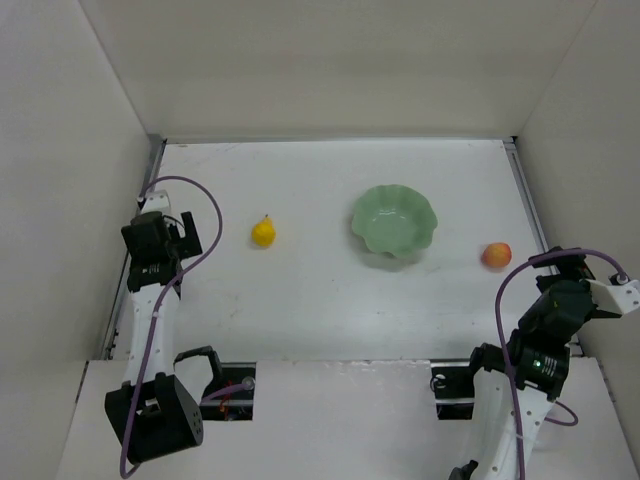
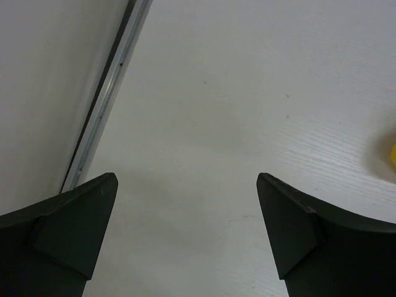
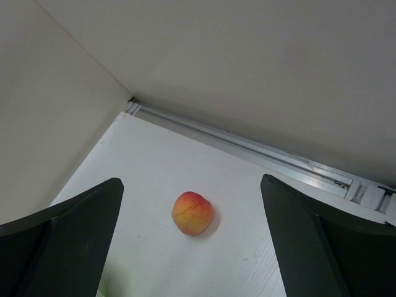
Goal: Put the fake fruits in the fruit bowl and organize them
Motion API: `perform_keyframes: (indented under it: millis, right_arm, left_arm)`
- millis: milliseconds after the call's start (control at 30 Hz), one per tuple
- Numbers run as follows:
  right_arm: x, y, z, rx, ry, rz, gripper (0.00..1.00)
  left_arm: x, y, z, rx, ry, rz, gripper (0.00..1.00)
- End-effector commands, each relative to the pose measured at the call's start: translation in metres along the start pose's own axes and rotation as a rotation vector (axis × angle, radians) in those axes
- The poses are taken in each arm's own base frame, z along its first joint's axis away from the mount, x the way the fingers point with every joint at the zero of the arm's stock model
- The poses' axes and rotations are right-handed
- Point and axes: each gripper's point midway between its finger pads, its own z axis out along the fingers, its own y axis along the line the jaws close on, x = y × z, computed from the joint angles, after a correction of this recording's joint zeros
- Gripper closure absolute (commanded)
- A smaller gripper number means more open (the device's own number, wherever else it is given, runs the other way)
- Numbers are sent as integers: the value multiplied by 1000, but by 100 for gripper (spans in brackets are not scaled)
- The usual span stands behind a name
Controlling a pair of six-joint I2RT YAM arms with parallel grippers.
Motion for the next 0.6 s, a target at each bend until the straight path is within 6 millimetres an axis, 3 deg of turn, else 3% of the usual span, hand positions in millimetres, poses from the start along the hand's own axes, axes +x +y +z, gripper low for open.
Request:
perform_keyframes:
  millis: [0,100,300,400,567]
  right_arm:
    - [3,2,1,-14,5,-12,0]
    - [7,5,3,-27,20,-16,0]
    - [17,19,8,-76,74,-33,0]
    - [28,26,11,-99,118,-38,0]
    - [35,31,9,-128,148,-44,0]
  left_arm:
    - [-16,-18,-5,95,-54,-2,0]
    - [-15,-46,-6,230,-50,122,0]
    - [-34,-128,-16,493,-26,345,0]
    - [-29,-172,-6,576,46,444,0]
    - [-10,-226,16,649,128,495,0]
